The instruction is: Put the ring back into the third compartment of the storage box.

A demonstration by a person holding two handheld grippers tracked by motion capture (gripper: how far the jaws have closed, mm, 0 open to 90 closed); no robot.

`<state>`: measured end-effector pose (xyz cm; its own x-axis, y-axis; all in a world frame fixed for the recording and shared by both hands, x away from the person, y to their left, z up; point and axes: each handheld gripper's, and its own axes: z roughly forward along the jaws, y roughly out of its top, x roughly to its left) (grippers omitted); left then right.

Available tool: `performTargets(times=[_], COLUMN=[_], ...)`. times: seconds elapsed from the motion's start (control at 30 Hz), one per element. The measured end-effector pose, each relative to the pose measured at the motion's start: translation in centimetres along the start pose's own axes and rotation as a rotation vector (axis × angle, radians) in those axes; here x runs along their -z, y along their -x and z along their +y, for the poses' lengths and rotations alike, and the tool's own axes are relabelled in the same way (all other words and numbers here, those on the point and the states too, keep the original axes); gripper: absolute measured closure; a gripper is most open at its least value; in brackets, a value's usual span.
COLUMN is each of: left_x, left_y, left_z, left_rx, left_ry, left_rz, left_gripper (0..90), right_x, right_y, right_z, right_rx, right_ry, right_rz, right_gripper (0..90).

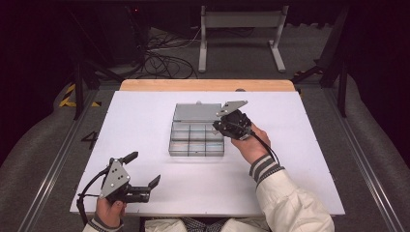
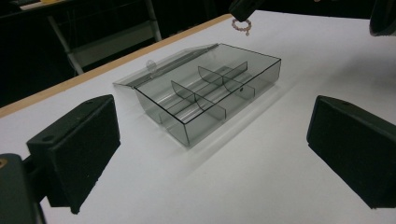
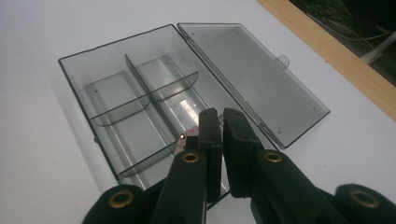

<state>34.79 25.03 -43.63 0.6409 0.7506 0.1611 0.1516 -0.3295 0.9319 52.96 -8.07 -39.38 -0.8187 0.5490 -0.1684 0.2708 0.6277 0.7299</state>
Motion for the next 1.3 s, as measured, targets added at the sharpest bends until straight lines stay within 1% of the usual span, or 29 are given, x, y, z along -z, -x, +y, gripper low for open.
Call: performTargets(times=[0.17,0.2,0.23,0.33,0.4,0.43,0.5,0.53,0.6,0.63,0.73,0.8,0.97,1.07,1.3], left_x=[0.0,0.0,0.0,0.0,0.0,0.0,0.0,0.0,0.0,0.0,0.0,0.0,0.0,0.0,0.0], left_y=[0.0,0.0,0.0,0.0,0.0,0.0,0.0,0.0,0.0,0.0,0.0,0.0,0.0,0.0,0.0], left_z=[0.0,0.0,0.0,0.0,0.0,0.0,0.0,0.0,0.0,0.0,0.0,0.0,0.0,0.0,0.0], left_rx=[0.001,0.000,0.001,0.001,-0.005,0.001,0.001,-0.005,-0.005,0.002,0.001,-0.009,-0.010,-0.004,-0.009], left_ry=[0.001,0.001,0.001,0.000,0.000,0.001,0.001,-0.001,0.000,0.001,0.001,0.001,0.001,0.000,0.001], left_rz=[-0.001,-0.001,-0.001,-0.001,0.000,-0.002,-0.002,-0.001,-0.001,-0.003,-0.003,0.001,0.001,-0.003,0.000], left_gripper=[3.2,3.2,3.2,3.2,3.2,3.2,3.2,3.2,3.2,3.2,3.2,3.2,3.2,3.2,3.2], right_x=[-0.7,-0.9,-1.1,-1.4,-1.7,-1.8,-2.0,-2.1,-2.4,-2.6,-2.8,-3.1,-4.2,-4.7,-5.5], right_y=[0.3,0.4,0.6,0.8,1.0,1.1,1.3,1.4,1.5,1.5,1.6,1.6,1.6,1.6,1.7], right_z=[-0.1,-0.1,-0.1,-0.2,-0.2,-0.3,-0.3,-0.4,-0.4,-0.5,-0.6,-0.6,-0.7,-0.8,-1.1], right_rx=[-0.013,-0.008,-0.014,-0.016,-0.026,-0.030,-0.039,-0.042,-0.046,-0.055,-0.066,-0.080,-0.071,-0.074,-0.092], right_ry=[-0.010,-0.006,-0.010,-0.012,-0.016,-0.018,-0.021,-0.024,-0.030,-0.035,-0.038,-0.042,-0.071,-0.088,-0.114], right_rz=[-0.017,-0.018,-0.034,-0.038,-0.043,-0.044,-0.046,-0.050,-0.053,-0.057,-0.053,-0.044,-0.038,-0.035,-0.027], right_gripper=[86.3,86.4,86.4,86.4,86.4,86.3,86.4,86.4,86.3,86.4,86.4,86.3,86.4,86.4,86.4])
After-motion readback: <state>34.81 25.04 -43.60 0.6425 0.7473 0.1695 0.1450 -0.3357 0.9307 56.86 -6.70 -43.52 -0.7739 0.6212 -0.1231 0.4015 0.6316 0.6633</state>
